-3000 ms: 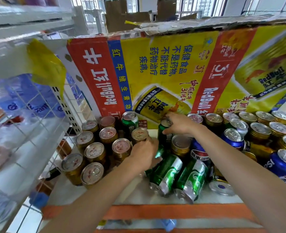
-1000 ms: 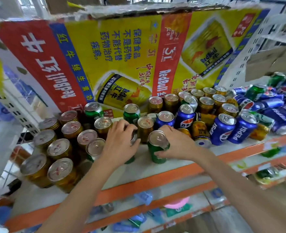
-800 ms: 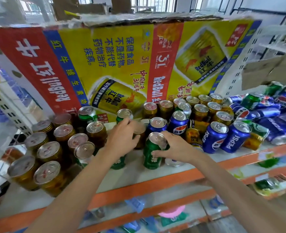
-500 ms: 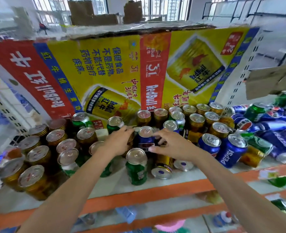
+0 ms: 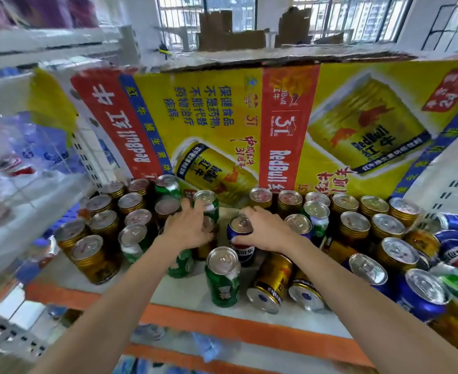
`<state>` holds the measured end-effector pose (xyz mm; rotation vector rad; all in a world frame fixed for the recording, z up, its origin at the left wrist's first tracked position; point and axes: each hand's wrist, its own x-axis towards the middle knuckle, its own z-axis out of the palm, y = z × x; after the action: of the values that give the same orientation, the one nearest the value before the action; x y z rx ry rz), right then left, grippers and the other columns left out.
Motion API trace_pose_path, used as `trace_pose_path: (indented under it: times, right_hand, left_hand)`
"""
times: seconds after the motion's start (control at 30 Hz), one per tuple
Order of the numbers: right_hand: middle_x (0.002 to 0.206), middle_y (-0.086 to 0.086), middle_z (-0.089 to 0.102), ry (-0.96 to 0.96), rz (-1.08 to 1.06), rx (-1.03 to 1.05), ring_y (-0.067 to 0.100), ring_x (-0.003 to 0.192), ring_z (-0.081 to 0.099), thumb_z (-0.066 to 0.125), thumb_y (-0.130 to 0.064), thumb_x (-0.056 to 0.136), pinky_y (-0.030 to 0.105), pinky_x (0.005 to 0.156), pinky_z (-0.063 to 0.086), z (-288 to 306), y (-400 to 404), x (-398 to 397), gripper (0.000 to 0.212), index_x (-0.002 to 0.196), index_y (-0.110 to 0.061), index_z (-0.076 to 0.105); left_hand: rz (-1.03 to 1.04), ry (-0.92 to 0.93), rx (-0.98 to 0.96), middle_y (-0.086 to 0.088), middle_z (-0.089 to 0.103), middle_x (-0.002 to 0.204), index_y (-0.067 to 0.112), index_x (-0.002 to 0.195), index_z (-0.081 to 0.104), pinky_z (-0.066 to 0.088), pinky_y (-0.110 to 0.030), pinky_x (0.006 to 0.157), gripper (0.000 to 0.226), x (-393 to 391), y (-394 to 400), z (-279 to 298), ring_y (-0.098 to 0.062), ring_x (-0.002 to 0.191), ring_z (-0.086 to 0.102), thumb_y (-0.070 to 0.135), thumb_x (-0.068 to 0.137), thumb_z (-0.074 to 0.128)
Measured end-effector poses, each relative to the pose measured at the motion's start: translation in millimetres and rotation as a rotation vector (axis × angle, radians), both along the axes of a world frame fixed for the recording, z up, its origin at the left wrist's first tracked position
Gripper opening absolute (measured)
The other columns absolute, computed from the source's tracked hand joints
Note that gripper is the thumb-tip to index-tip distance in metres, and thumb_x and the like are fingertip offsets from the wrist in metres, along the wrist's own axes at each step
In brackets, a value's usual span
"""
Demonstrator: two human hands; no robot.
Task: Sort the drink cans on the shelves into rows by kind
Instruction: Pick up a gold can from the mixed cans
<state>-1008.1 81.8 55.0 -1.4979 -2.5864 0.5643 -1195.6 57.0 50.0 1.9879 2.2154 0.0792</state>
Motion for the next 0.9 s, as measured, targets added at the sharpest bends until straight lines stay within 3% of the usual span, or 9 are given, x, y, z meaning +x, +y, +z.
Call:
trace_pose_path:
  times: [0.13,0.27,0.33,0.4,0.47,0.6,0.73,0.8,0.9]
  right_hand:
    - [0.138,0.008,0.042,-0.013,0.107,-0.044,0.028,0.125,0.044,0.065,-0.049,0.081,0.039,0.099,0.037,4,6,-18,0.076,0.143,-0.02,0.032]
    - [0.131,0.005,0.049,0.058,0.096,-0.249,0.025,0.113,0.055,0.053,-0.044,0.091,0.034,0.089,0.049,34,19,-10,0.055,0.136,-0.016,0.043]
    - [0.128,0.007,0.054,-0.046,0.011,-0.155,0.025,0.112,0.054,0.047,-0.037,0.096,0.031,0.089,0.044,41,34,3,0.042,0.129,-0.011,0.051]
    - [0.111,0.011,0.062,-0.203,-0.04,-0.093,0.027,0.101,0.057,0.049,-0.032,0.095,0.033,0.084,0.046,34,48,13,0.032,0.115,-0.007,0.056]
    - [0.094,0.01,0.061,-0.394,-0.051,-0.128,0.026,0.091,0.058,0.055,-0.032,0.091,0.033,0.076,0.046,18,57,17,0.026,0.097,-0.008,0.057]
    - [0.111,0.008,0.06,-0.584,-0.056,-0.27,0.024,0.097,0.058,0.07,-0.037,0.079,0.031,0.075,0.045,2,65,10,0.048,0.115,-0.008,0.056]
    - [0.118,0.007,0.058,-0.576,-0.099,-0.296,0.023,0.101,0.057,0.076,-0.043,0.072,0.033,0.081,0.047,-1,73,8,0.065,0.122,-0.01,0.052]
    - [0.123,0.007,0.055,-0.465,-0.144,-0.291,0.024,0.107,0.054,0.076,-0.042,0.071,0.033,0.087,0.047,0,73,10,0.071,0.128,-0.011,0.047]
    - [0.118,0.007,0.049,-0.257,-0.163,-0.159,0.025,0.106,0.051,0.073,-0.044,0.072,0.034,0.087,0.045,7,72,12,0.072,0.13,-0.015,0.043]
  left_hand:
    - [0.072,-0.256,0.011,-0.023,0.022,0.143,0.017,0.137,0.021,0.042,-0.037,0.084,0.069,-16,27,21,-0.04,0.117,0.048,0.049,0.088,0.056]
    - [-0.021,-0.148,-0.088,-0.02,0.027,0.145,0.025,0.139,0.028,0.042,-0.041,0.098,0.069,-20,56,16,-0.038,0.125,0.043,0.049,0.084,0.061]
    - [-0.071,-0.091,-0.048,-0.015,0.047,0.127,0.022,0.126,0.04,0.045,-0.036,0.086,0.057,-20,66,9,-0.032,0.11,0.052,0.043,0.08,0.067]
    - [-0.081,-0.108,0.018,-0.008,0.054,0.114,0.02,0.117,0.046,0.044,-0.031,0.076,0.052,-22,72,7,-0.027,0.101,0.056,0.044,0.078,0.07]
    - [-0.071,-0.128,0.084,-0.008,0.055,0.115,0.02,0.117,0.047,0.047,-0.034,0.08,0.056,-26,77,4,-0.027,0.102,0.057,0.048,0.075,0.071]
    - [-0.044,-0.073,0.105,-0.011,0.048,0.128,0.021,0.129,0.044,0.05,-0.041,0.085,0.065,-36,85,3,-0.031,0.108,0.057,0.055,0.078,0.066]
    - [-0.101,0.02,0.149,-0.014,0.032,0.138,0.021,0.139,0.033,0.044,-0.044,0.094,0.068,-32,76,8,-0.035,0.119,0.048,0.053,0.085,0.058]
    - [-0.179,-0.072,0.233,-0.01,0.034,0.134,0.022,0.137,0.036,0.041,-0.041,0.098,0.062,-25,62,11,-0.03,0.122,0.043,0.051,0.087,0.055]
    - [-0.372,-0.382,0.155,0.003,0.043,0.121,0.025,0.125,0.05,0.04,-0.027,0.091,0.043,-14,38,21,-0.015,0.111,0.048,0.046,0.088,0.056]
